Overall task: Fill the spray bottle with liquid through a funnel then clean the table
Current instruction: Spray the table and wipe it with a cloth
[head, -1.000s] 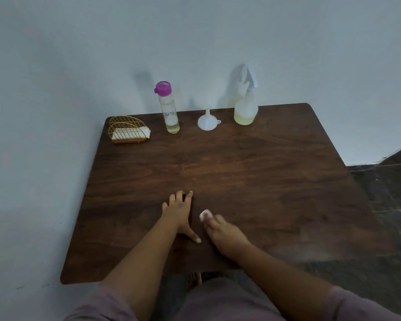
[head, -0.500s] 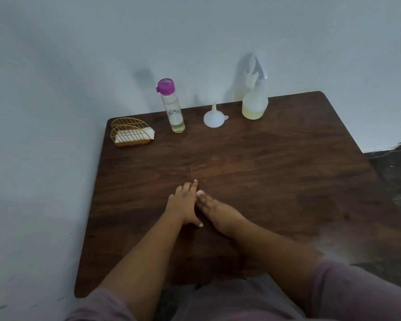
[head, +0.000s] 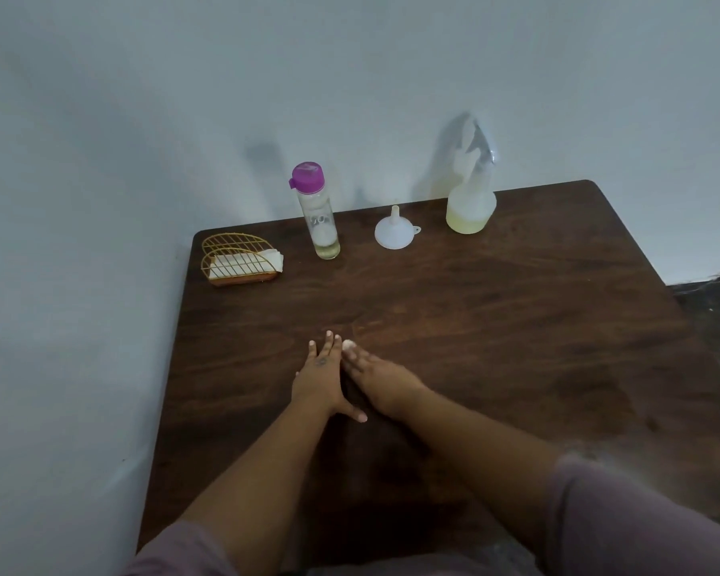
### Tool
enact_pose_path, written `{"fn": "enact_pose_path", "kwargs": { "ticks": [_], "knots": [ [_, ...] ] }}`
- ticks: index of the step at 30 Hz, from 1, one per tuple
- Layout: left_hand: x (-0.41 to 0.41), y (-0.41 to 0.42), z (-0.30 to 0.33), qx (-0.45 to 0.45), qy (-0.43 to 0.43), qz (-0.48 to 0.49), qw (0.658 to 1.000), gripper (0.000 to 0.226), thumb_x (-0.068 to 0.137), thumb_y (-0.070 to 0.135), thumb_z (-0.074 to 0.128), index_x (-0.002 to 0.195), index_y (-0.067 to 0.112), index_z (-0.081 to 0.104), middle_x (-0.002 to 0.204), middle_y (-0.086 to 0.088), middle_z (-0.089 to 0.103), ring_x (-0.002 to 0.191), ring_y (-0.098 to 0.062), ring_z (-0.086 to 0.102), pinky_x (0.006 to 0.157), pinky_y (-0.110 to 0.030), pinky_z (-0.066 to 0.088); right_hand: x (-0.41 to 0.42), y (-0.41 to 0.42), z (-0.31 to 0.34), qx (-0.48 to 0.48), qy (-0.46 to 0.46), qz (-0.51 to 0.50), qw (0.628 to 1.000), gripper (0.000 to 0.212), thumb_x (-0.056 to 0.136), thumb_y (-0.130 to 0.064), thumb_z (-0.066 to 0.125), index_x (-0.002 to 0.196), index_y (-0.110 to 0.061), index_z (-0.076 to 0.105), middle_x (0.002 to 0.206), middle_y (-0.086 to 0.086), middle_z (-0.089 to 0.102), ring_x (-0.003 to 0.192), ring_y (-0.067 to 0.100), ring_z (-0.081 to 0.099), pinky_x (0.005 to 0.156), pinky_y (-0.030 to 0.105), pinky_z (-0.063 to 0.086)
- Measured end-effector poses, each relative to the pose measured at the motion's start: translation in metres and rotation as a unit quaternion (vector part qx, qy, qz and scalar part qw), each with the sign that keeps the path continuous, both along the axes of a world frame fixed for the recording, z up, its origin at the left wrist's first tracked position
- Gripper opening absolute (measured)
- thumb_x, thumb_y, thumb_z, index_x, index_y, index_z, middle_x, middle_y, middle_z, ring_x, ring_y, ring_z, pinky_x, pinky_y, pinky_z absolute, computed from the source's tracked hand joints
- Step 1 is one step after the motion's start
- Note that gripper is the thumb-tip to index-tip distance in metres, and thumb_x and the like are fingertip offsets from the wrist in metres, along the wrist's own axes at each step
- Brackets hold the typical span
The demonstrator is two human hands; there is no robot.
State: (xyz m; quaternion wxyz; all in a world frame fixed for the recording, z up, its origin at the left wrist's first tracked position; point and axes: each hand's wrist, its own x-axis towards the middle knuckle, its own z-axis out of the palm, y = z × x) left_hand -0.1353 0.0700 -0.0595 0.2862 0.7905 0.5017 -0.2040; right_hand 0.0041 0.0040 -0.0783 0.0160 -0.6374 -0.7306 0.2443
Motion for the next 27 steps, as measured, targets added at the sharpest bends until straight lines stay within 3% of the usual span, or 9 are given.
{"fn": "enact_pose_path", "kwargs": {
  "ticks": [3,6,8,10,13,16,21,25,27],
  "knots": [
    [0.002,0.004,0.0,-0.008,0.014,-0.006,1.0,0.152,0.048,0.05,0.092,0.154,0.021,-0.014,0.161,0.008,-0.023,0.148,-0.025,-0.02,0.118,-0.055,0.022,0.063,0.014,0.004,0.026,-0.051,-0.197,0.979,0.048,0.098,-0.041,0.029,0.138,-0.017,0.042,0.139,0.009,0.049,0.128,0.029,0.047,0.104,0.038,0.04],
    [0.004,0.005,0.0,-0.013,0.019,-0.004,1.0,0.152,0.049,0.048,0.092,0.153,0.022,-0.016,0.16,0.008,-0.025,0.148,-0.025,-0.022,0.118,-0.059,0.02,0.115,0.009,0.004,0.007,-0.031,-0.421,0.906,0.053,0.099,-0.006,0.026,0.15,0.0,0.012,0.157,0.02,0.018,0.145,0.033,0.017,0.112,0.037,0.033],
    [0.005,0.006,0.002,-0.018,0.022,-0.005,1.0,0.153,0.049,0.048,0.092,0.153,0.022,-0.016,0.16,0.009,-0.025,0.148,-0.025,-0.022,0.117,-0.061,0.019,0.086,0.002,0.007,0.001,-0.029,-0.395,0.918,0.052,0.103,-0.012,0.022,0.151,0.0,0.005,0.16,0.015,0.008,0.147,0.029,0.011,0.117,0.037,0.025],
    [0.005,0.005,0.002,-0.014,0.019,-0.009,1.0,0.153,0.048,0.048,0.093,0.153,0.021,-0.016,0.16,0.01,-0.026,0.148,-0.024,-0.022,0.116,-0.062,0.021,0.033,0.003,0.002,0.006,-0.004,-0.237,0.972,0.053,0.104,-0.024,0.026,0.152,-0.007,0.011,0.16,0.01,0.011,0.146,0.023,0.018,0.117,0.035,0.022],
    [0.002,0.007,-0.001,-0.007,0.006,-0.002,1.0,0.154,0.048,0.048,0.093,0.153,0.019,-0.016,0.16,0.008,-0.025,0.148,-0.022,-0.021,0.118,-0.057,0.021,-0.009,0.02,0.001,-0.022,0.069,-0.042,0.997,0.063,0.1,-0.011,0.036,0.152,-0.009,0.001,0.161,0.006,-0.008,0.148,0.016,-0.006,0.119,0.028,0.009],
    [-0.001,0.011,-0.002,0.003,0.012,-0.007,1.0,0.151,0.051,0.05,0.091,0.154,0.018,-0.014,0.161,0.006,-0.022,0.149,-0.021,-0.017,0.119,-0.051,0.024,0.038,0.044,0.0,-0.002,0.049,-0.08,0.996,0.053,0.104,-0.018,0.022,0.153,-0.014,0.002,0.159,-0.002,-0.007,0.148,0.014,-0.002,0.116,0.024,-0.002],
    [0.003,0.013,0.0,-0.008,0.031,-0.014,0.999,0.149,0.054,0.049,0.09,0.153,0.019,-0.017,0.16,0.005,-0.024,0.149,-0.023,-0.019,0.118,-0.053,0.024,0.122,0.024,0.009,-0.008,-0.072,-0.347,0.935,0.054,0.101,-0.016,0.022,0.154,-0.016,0.01,0.162,0.005,0.006,0.147,0.026,0.013,0.116,0.042,0.024],
    [0.002,0.013,0.0,0.001,0.028,-0.019,0.999,0.148,0.055,0.049,0.09,0.153,0.018,-0.016,0.16,0.005,-0.024,0.149,-0.023,-0.017,0.119,-0.051,0.025,0.048,0.024,0.025,-0.023,-0.055,-0.228,0.972,0.064,0.097,-0.062,0.019,0.15,-0.027,0.026,0.154,0.009,0.032,0.141,0.029,0.031,0.116,0.039,0.022],
    [0.0,0.012,-0.001,0.005,0.019,-0.022,1.0,0.149,0.054,0.049,0.09,0.153,0.018,-0.016,0.161,0.005,-0.023,0.149,-0.023,-0.017,0.119,-0.05,0.025,0.002,0.033,0.016,0.005,0.004,-0.069,0.998,0.053,0.103,-0.035,0.03,0.153,-0.02,0.018,0.16,0.007,0.012,0.148,0.023,0.014,0.12,0.037,0.017]
  ]
}}
